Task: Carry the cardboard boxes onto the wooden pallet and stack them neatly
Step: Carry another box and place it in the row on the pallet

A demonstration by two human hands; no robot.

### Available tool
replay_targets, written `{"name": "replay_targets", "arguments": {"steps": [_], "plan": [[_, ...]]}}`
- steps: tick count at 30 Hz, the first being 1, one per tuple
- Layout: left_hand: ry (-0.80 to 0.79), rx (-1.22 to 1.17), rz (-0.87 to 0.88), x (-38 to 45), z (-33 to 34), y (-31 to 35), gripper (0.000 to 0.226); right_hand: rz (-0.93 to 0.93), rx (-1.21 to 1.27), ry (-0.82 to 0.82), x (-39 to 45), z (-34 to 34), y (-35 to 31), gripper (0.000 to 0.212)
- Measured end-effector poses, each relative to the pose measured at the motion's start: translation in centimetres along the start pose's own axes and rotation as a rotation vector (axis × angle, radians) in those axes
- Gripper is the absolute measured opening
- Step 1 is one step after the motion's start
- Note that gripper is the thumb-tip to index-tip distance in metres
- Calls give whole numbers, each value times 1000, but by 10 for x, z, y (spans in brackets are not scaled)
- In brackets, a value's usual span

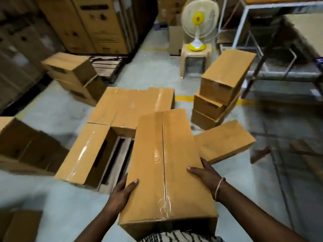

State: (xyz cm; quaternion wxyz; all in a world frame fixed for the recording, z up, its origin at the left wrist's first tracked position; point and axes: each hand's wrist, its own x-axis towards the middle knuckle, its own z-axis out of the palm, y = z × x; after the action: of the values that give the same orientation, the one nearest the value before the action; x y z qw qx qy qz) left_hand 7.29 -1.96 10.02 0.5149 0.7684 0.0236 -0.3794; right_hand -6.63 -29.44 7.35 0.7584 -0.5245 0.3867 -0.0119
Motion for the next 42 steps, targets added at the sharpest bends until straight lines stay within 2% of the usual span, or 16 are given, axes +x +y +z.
{"name": "replay_targets", "arguments": {"steps": [2, 6, 8, 12, 14, 17, 19, 23, 30, 33, 40, 42], "plan": [[77, -31, 16, -17, -53, -31, 94, -18, -70, -29, -3, 54, 14, 50], [136, -100, 21, -46, -142, -82, 73, -8, -140, -102, -19, 148, 46, 79], [180, -144, 37, -66, -191, -105, 60, -13, -146, -153, -35, 202, 63, 85], [255, -192, 51, -97, -268, -137, 56, -14, -173, -239, -55, 283, 87, 78], [262, -208, 73, -101, -298, -144, 47, -10, -168, -261, -59, 312, 93, 75], [287, -196, 120, -96, -329, -140, 48, -6, -163, -271, -57, 344, 96, 68], [290, -179, 145, -86, -348, -130, 44, 7, -167, -273, -47, 361, 97, 65], [252, -107, 153, -51, -385, -113, 46, 18, -154, -267, -18, 390, 98, 82], [200, 10, 53, 55, -420, -81, 55, 48, -111, -185, 65, 420, 99, 100], [201, 91, -16, 107, -424, -64, 54, 68, -110, -153, 104, 426, 91, 87], [6, 107, -157, 216, -408, -67, 46, 135, -198, 6, 178, 416, 126, 102], [-42, 160, -177, 254, -405, -80, 51, 142, -237, 38, 205, 415, 147, 105]]}}
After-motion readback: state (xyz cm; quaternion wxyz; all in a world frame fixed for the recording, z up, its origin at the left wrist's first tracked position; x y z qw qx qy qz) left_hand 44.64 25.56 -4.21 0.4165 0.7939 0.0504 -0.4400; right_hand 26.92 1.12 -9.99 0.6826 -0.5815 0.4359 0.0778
